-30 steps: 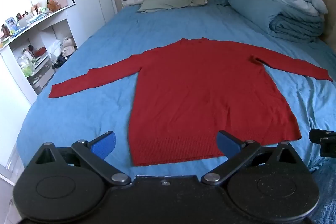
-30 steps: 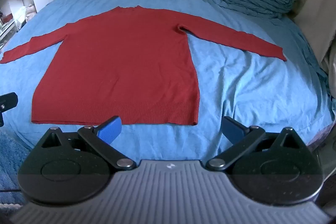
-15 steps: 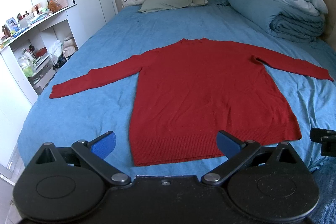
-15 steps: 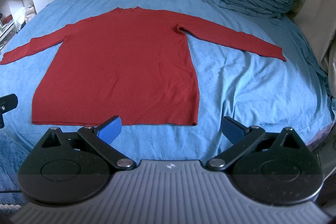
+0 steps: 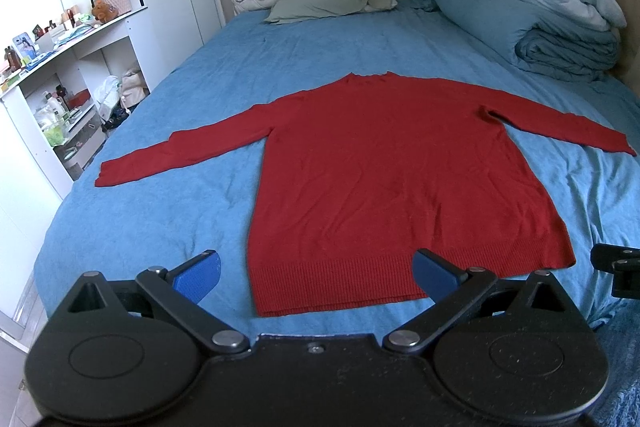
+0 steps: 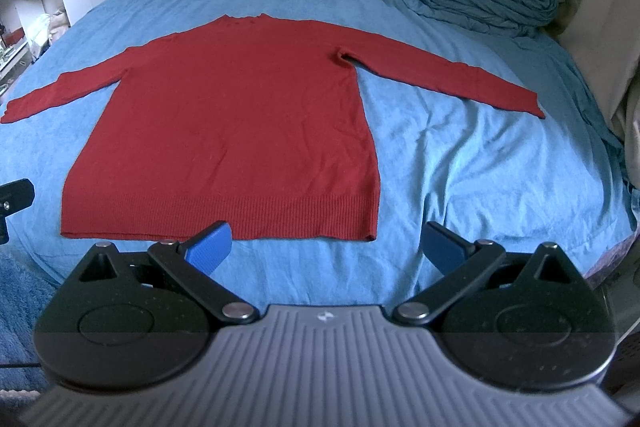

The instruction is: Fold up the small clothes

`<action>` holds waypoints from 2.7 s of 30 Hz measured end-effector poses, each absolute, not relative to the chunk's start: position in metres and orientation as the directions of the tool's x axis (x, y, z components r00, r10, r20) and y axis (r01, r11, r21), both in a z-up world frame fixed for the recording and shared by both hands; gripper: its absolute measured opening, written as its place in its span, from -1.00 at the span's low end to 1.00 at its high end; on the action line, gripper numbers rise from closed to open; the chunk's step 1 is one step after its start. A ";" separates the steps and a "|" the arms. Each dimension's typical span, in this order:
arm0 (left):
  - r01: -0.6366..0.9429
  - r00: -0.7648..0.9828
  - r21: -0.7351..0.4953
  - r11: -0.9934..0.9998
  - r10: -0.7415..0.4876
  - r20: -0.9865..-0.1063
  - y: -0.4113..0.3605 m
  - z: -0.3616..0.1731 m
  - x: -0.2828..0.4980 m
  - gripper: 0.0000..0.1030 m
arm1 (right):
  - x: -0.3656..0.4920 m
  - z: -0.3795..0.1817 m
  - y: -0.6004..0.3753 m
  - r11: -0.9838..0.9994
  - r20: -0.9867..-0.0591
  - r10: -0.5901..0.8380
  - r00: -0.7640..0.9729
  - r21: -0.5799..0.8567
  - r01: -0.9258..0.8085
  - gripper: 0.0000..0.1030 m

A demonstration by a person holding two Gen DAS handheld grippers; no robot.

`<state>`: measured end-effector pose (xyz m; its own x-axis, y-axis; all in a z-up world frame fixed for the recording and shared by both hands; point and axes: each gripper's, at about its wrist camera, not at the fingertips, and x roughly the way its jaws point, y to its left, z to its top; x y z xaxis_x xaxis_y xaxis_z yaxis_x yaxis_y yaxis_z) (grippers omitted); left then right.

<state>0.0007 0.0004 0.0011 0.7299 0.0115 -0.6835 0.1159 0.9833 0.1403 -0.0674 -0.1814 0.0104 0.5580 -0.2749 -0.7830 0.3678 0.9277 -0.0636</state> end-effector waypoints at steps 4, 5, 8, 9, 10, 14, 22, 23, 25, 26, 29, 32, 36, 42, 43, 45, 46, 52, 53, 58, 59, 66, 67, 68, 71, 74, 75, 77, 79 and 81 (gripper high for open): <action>0.116 0.730 0.140 0.983 0.011 -0.683 0.000 0.001 0.001 1.00 | -0.066 0.013 -0.181 0.929 -0.782 -0.274 0.560 -0.063 0.365 1.00; 0.115 0.730 0.139 0.983 0.011 -0.683 0.001 0.002 0.001 1.00 | -0.066 0.013 -0.181 0.929 -0.782 -0.273 0.561 -0.063 0.365 1.00; 0.113 0.732 0.138 0.984 0.012 -0.681 0.002 0.001 0.001 1.00 | -0.066 0.014 -0.181 0.928 -0.781 -0.277 0.560 -0.065 0.367 1.00; 0.113 0.733 0.137 0.984 0.011 -0.680 0.002 0.001 0.001 1.00 | -0.065 0.014 -0.181 0.927 -0.781 -0.277 0.560 -0.064 0.370 1.00; 0.114 0.734 0.138 0.984 0.010 -0.679 0.001 0.001 0.001 1.00 | -0.065 0.014 -0.181 0.926 -0.781 -0.277 0.560 -0.063 0.371 1.00; 0.115 0.734 0.137 0.984 0.009 -0.679 0.002 0.001 0.000 1.00 | -0.065 0.015 -0.180 0.926 -0.779 -0.280 0.561 -0.064 0.372 1.00; 0.112 0.735 0.132 0.985 0.008 -0.678 0.003 0.002 0.000 1.00 | -0.067 0.015 -0.180 0.927 -0.778 -0.277 0.563 -0.063 0.370 1.00; 0.111 0.735 0.132 0.985 0.008 -0.678 0.003 0.002 0.000 1.00 | -0.066 0.015 -0.179 0.927 -0.779 -0.277 0.563 -0.063 0.369 1.00; 0.111 0.734 0.133 0.985 0.009 -0.679 0.003 0.002 0.000 1.00 | -0.067 0.015 -0.179 0.928 -0.779 -0.275 0.563 -0.061 0.368 1.00; 0.112 0.734 0.133 0.985 0.009 -0.679 0.003 0.002 0.000 1.00 | -0.067 0.015 -0.179 0.928 -0.780 -0.274 0.563 -0.061 0.368 1.00; 0.110 0.734 0.132 0.985 0.009 -0.679 0.003 0.003 0.000 1.00 | -0.067 0.015 -0.179 0.928 -0.779 -0.275 0.564 -0.061 0.368 1.00; 0.109 0.735 0.131 0.985 0.009 -0.679 0.004 0.003 0.000 1.00 | -0.067 0.015 -0.178 0.928 -0.779 -0.275 0.564 -0.061 0.368 1.00; 0.109 0.733 0.132 0.985 0.010 -0.680 0.003 0.003 0.000 1.00 | -0.067 0.014 -0.178 0.928 -0.780 -0.274 0.563 -0.060 0.369 1.00; 0.099 0.734 0.127 0.987 0.014 -0.679 0.006 0.004 -0.001 1.00 | -0.067 0.014 -0.178 0.929 -0.780 -0.272 0.564 -0.060 0.366 1.00; 0.099 0.734 0.128 0.987 0.014 -0.679 0.006 0.004 -0.001 1.00 | -0.067 0.015 -0.177 0.929 -0.779 -0.272 0.565 -0.059 0.366 1.00; 0.100 0.735 0.129 0.987 0.014 -0.678 0.006 0.004 -0.001 1.00 | -0.067 0.015 -0.177 0.929 -0.778 -0.272 0.567 -0.058 0.366 1.00; 0.101 0.735 0.129 0.986 0.014 -0.678 0.005 0.004 -0.001 1.00 | -0.068 0.015 -0.177 0.929 -0.778 -0.272 0.567 -0.058 0.366 1.00; 0.100 0.735 0.124 0.987 0.011 -0.678 0.007 0.007 -0.003 1.00 | -0.067 0.015 -0.175 0.931 -0.774 -0.271 0.572 -0.059 0.360 1.00; 0.099 0.736 0.124 0.987 0.011 -0.676 0.007 0.007 -0.003 1.00 | -0.068 0.015 -0.174 0.931 -0.774 -0.269 0.573 -0.058 0.359 1.00; 0.101 0.748 0.110 0.989 -0.003 -0.664 0.003 0.016 0.005 1.00 | -0.067 0.023 -0.176 0.934 -0.764 -0.264 0.589 -0.049 0.354 1.00; 0.112 0.755 0.104 0.988 -0.017 -0.655 0.000 0.019 0.009 1.00 | -0.065 0.026 -0.180 0.933 -0.759 -0.263 0.595 -0.042 0.358 1.00; 0.232 0.804 0.069 0.970 -0.151 -0.575 -0.043 0.048 0.063 1.00 | -0.035 0.048 -0.232 0.916 -0.672 -0.343 0.656 -0.086 0.391 1.00; 0.245 0.809 0.087 0.966 -0.154 -0.568 -0.054 0.050 0.074 1.00 | -0.028 0.049 -0.244 0.909 -0.662 -0.360 0.657 -0.091 0.406 1.00; 0.250 0.817 0.108 0.962 -0.150 -0.557 -0.066 0.051 0.087 1.00 | -0.021 0.049 -0.256 0.901 -0.651 -0.377 0.658 -0.094 0.423 1.00; 0.261 0.848 0.139 0.955 -0.159 -0.505 -0.098 0.049 0.120 1.00 | 0.004 0.044 -0.296 0.884 -0.642 -0.410 0.648 -0.103 0.456 1.00; 0.330 0.841 0.163 0.930 -0.211 -0.498 -0.137 0.041 0.164 1.00 | 0.030 0.030 -0.337 0.860 -0.648 -0.453 0.613 -0.135 0.492 1.00; 0.352 0.834 0.169 0.921 -0.227 -0.503 -0.152 0.037 0.183 1.00 | 0.037 0.024 -0.351 0.850 -0.645 -0.468 0.604 -0.140 0.508 1.00; 0.394 0.812 0.149 0.907 -0.268 -0.518 -0.175 0.026 0.215 1.00 | 0.052 0.010 -0.382 0.827 -0.643 -0.497 0.583 -0.147 0.542 1.00; 0.441 0.761 0.090 0.893 -0.320 -0.564 -0.195 0.010 0.254 1.00 | 0.066 -0.007 -0.414 0.806 -0.637 -0.519 0.570 -0.142 0.575 1.00; 0.456 0.705 0.009 0.890 -0.355 -0.615 -0.213 -0.010 0.293 1.00 | 0.074 -0.024 -0.446 0.784 -0.635 -0.533 0.559 -0.121 0.609 1.00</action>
